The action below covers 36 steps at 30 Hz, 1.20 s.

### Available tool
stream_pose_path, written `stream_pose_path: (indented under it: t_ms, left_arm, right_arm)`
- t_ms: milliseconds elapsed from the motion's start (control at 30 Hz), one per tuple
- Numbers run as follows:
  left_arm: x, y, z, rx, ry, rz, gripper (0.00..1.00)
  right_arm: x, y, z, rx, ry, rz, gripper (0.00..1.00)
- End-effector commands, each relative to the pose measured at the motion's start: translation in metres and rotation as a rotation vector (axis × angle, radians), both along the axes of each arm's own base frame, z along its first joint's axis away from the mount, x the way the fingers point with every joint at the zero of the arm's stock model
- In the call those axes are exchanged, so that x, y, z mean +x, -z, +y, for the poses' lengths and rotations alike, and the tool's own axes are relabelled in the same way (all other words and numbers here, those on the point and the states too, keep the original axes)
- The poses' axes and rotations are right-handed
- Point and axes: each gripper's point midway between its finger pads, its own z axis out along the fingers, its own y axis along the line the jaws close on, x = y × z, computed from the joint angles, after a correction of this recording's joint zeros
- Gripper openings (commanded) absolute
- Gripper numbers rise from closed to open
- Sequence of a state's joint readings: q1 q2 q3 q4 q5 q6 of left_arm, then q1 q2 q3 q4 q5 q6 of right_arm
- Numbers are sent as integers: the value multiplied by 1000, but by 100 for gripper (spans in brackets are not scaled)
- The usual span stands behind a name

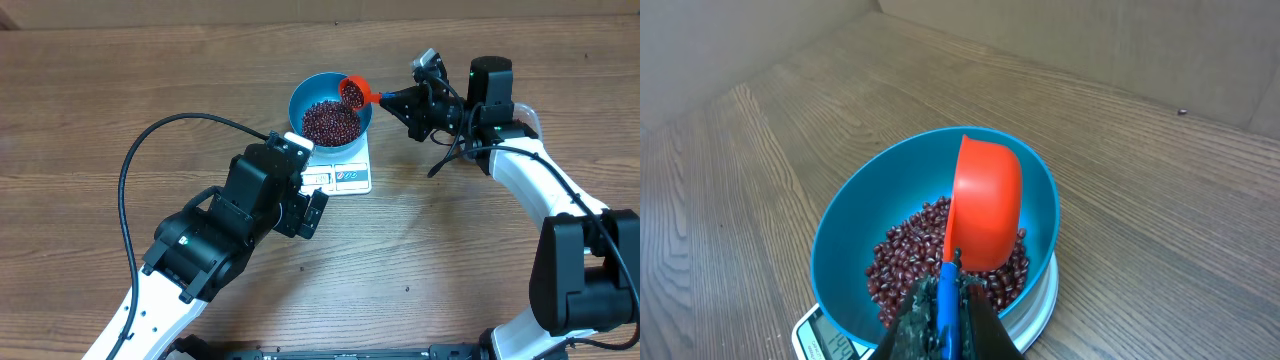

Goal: Scoop item into bowl and weigh 150g on scale
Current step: 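Tip the red scoop slowly to pour beans into the teal bowl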

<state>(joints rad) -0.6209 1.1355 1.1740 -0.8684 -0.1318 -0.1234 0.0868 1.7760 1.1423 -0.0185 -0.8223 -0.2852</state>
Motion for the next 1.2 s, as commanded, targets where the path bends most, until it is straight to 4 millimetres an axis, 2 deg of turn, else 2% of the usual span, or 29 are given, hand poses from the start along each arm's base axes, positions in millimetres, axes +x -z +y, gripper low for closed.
stream_pose_path:
  t_ms: [0,500,633,1167]
  left_arm:
    - [3,-2,2,12,0,-12,100]
    - [3,-2,2,12,0,-12,100]
    - [3,-2,2,12,0,-12,99]
    - [3,-2,2,12,0,-12,100]
  right_arm:
    - [1,-1,2,-1,-7,-12,4]
    - [1,-1,2,-1,-7,-13,4]
    - [-4,-4,8,21,-39,-7,4]
    - [1,0,8,-16,-2,-19,4]
